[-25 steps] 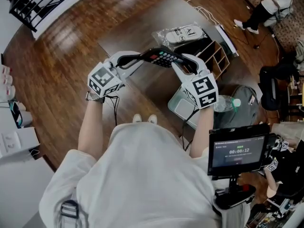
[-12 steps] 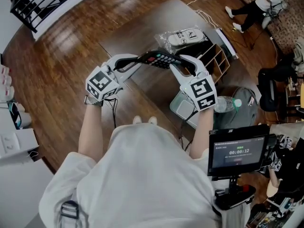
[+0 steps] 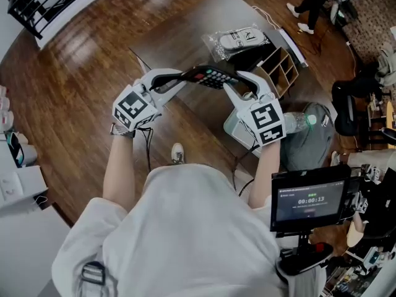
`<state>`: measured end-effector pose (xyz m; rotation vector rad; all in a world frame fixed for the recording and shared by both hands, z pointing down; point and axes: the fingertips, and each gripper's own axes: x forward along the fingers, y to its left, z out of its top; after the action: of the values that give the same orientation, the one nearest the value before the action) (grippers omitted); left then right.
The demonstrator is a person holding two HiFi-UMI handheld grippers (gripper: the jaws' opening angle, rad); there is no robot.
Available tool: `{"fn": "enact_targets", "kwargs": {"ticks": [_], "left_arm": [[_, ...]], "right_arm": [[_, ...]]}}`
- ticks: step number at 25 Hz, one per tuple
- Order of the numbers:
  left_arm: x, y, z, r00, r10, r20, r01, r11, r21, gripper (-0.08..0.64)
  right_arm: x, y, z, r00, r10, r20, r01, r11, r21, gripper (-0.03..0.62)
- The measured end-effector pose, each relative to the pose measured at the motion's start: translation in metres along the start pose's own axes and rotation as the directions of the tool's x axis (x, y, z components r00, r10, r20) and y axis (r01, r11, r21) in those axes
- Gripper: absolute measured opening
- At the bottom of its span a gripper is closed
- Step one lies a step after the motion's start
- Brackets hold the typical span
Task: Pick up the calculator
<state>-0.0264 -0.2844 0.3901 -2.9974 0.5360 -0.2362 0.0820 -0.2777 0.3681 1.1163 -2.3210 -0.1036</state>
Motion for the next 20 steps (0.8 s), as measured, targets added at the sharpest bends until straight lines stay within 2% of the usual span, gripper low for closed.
{"fn": "enact_targets", "kwargs": {"ticks": [5, 10, 16, 20], "left_arm": [[-0.010, -0.030, 0.012, 1.000, 0.004, 0.002, -0.004, 1.000, 0.014, 0.054], [-0.039, -0.075, 0.021, 1.000, 0.001, -0.014, -0.001, 0.999, 0.039, 0.052], [-0.037, -0.135, 0.015, 1.000, 0.005, -0.014, -0.005, 1.000, 0.005, 0.054], [-0.059, -0.174, 0.018, 1.000, -0.004, -0.015, 0.004, 1.000, 0.003, 0.052]], "right_arm": [[-0.029, 0.015, 0.000, 1.000, 0.000, 0.015, 0.000, 1.000, 0.007, 0.152], [-0.067, 0.053, 0.001, 1.000, -0.004, 0.022, 0.004, 1.000, 0.014, 0.152], [-0.110, 0.078, -0.032, 1.000, 0.016, 0.019, -0.017, 0.999, 0.041, 0.152], [-0.141, 0.111, -0.034, 1.000, 0.014, 0.007, -0.014, 0.999, 0.040, 0.152]]}}
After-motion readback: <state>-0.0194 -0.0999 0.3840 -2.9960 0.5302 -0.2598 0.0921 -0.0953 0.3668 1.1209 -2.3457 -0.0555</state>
